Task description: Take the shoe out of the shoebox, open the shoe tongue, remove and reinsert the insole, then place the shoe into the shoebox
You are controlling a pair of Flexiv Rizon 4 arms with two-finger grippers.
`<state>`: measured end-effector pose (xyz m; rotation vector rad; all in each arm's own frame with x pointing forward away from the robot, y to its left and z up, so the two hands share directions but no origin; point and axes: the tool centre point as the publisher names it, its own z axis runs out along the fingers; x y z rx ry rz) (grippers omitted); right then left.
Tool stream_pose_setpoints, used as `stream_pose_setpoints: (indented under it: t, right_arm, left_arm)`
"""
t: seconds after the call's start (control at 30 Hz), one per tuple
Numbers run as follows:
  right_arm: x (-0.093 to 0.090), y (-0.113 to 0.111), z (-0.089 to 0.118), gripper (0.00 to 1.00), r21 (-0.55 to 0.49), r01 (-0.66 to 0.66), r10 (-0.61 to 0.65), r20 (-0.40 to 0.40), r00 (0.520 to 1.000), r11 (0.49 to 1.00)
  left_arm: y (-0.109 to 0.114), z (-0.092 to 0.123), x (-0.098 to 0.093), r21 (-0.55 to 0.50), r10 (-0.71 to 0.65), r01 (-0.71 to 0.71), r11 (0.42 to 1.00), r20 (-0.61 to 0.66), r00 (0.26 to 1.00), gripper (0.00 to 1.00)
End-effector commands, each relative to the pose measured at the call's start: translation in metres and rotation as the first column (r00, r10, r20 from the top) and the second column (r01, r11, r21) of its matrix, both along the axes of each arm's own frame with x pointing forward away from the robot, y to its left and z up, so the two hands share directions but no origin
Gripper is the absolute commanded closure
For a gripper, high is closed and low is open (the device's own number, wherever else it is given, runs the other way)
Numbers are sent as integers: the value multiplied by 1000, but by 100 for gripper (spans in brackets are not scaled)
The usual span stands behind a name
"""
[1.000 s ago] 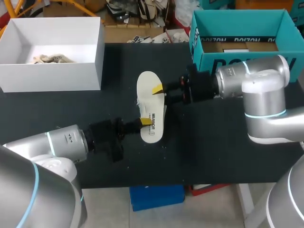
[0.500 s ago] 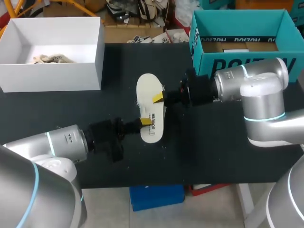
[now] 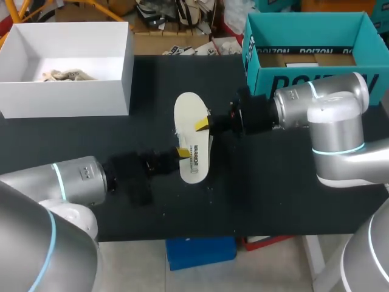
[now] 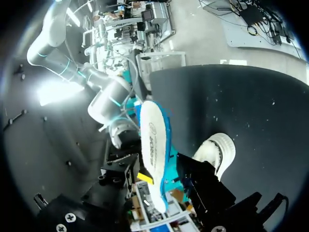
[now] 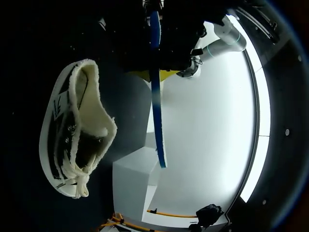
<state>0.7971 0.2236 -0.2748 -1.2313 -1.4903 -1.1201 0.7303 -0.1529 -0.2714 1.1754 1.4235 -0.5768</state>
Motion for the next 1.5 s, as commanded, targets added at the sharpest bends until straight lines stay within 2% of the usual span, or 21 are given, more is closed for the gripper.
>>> stream_pose_setpoints:
  t: [0.03, 0.2, 0.4, 0.5, 0.93, 1.03, 1.13, 1.2, 1.33, 1.37, 1.5]
  right_arm:
    - [0, 0, 0, 100, -2, 0, 0, -1, 1000, 1000]
    - [0, 0, 0, 100, -2, 0, 0, -1, 1000, 1000]
    - [0, 0, 0, 100, -2, 0, 0, -1, 1000, 1000]
    - [0, 0, 0, 100, -2, 0, 0, -1, 1000, 1000]
    - [0, 0, 0, 100, -2, 0, 0, -1, 1000, 1000]
    - [0, 0, 0, 100, -2, 0, 0, -1, 1000, 1000]
    - [0, 0, 0, 100, -2, 0, 0, -1, 1000, 1000]
    - [0, 0, 0, 100, -2, 0, 0, -1, 1000, 1000]
    - [0, 0, 0, 100, -2, 0, 0, -1, 1000, 1000]
    - [0, 0, 0, 100, -2, 0, 0, -1, 1000, 1000]
    - [0, 0, 0, 100, -2, 0, 0, -1, 1000, 1000]
  left_arm:
    - [30, 31, -20, 463, 22, 71, 884, -193, 981, 0]
    - [50, 47, -33, 660, 10, 134, 739, -210, 978, 0]
    - [58, 55, -38, 783, 9, 167, 599, -215, 977, 0]
    - [55, 54, -41, 864, 4, 164, 477, -189, 982, 0]
    - [55, 55, -41, 860, -21, 158, 485, -169, 985, 0]
    - [45, 46, -42, 860, 35, 208, 467, -254, 967, 0]
    - [35, 47, -41, 848, 118, 240, 473, -331, 936, 0]
    - [28, 49, -41, 854, 135, 224, 470, -320, 938, 0]
    - [17, 50, -34, 879, 187, 208, 429, -312, 931, 0]
    - [15, 49, -33, 894, 197, 206, 399, -303, 933, 0]
    - [7, 47, -31, 915, 220, 209, 345, -295, 930, 0]
